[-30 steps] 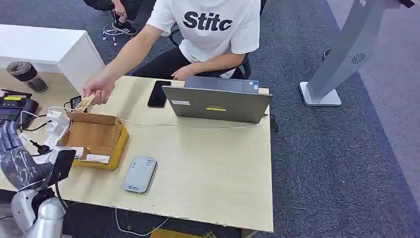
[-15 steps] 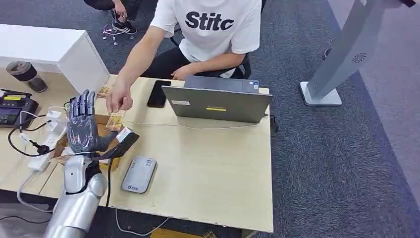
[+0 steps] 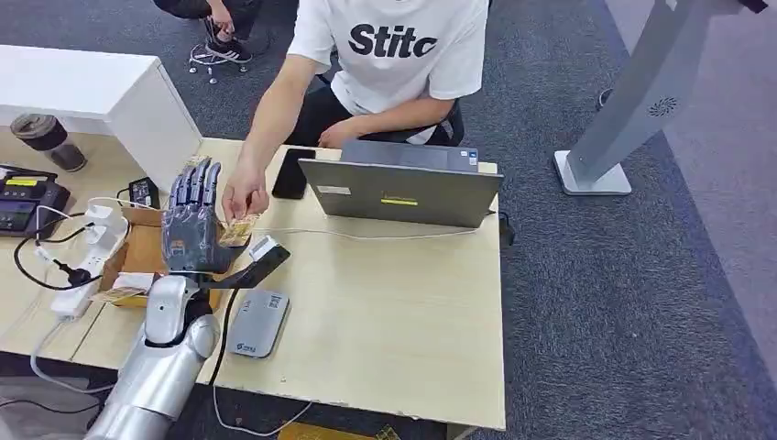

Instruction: Pass the card to the sensor for recognition and then transmit it.

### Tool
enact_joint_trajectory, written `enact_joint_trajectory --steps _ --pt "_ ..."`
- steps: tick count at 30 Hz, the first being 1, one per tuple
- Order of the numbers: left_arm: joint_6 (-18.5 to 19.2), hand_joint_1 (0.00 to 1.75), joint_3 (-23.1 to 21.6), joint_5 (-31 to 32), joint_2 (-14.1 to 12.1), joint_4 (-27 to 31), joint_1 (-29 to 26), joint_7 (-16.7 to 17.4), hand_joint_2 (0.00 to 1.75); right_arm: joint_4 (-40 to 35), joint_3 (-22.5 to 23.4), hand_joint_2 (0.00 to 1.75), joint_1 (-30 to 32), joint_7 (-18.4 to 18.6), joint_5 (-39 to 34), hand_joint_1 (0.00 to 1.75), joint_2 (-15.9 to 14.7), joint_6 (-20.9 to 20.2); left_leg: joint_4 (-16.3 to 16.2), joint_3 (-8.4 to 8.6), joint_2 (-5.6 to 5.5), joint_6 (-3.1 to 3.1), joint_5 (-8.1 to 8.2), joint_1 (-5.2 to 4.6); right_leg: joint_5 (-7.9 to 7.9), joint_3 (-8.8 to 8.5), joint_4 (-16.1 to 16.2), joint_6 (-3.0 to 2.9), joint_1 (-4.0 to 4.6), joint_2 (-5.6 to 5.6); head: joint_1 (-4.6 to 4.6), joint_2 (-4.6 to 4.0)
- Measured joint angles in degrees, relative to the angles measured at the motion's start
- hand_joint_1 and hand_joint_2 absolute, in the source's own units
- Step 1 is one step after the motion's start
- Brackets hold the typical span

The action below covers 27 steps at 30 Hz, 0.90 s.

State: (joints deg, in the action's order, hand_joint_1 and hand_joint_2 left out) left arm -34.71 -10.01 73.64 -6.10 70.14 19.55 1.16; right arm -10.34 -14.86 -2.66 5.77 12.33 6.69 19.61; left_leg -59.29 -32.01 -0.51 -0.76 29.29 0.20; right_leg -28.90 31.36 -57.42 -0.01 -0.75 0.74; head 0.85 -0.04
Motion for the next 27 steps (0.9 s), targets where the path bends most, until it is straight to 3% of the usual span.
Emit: enact_joint_trajectory --steps 27 --pt "0.24 1.75 -1.35 -5.51 -0.35 -2.8 -0.44 -1.31 1.75 0.02 0.3 1.75 0.11 -0.26 -0.04 0.0 -0.02 0.02 0.01 -0.03 0.04 0.0 0.02 0.01 0.0 0.01 0.0 0.0 0.0 0.04 0.0 0.0"
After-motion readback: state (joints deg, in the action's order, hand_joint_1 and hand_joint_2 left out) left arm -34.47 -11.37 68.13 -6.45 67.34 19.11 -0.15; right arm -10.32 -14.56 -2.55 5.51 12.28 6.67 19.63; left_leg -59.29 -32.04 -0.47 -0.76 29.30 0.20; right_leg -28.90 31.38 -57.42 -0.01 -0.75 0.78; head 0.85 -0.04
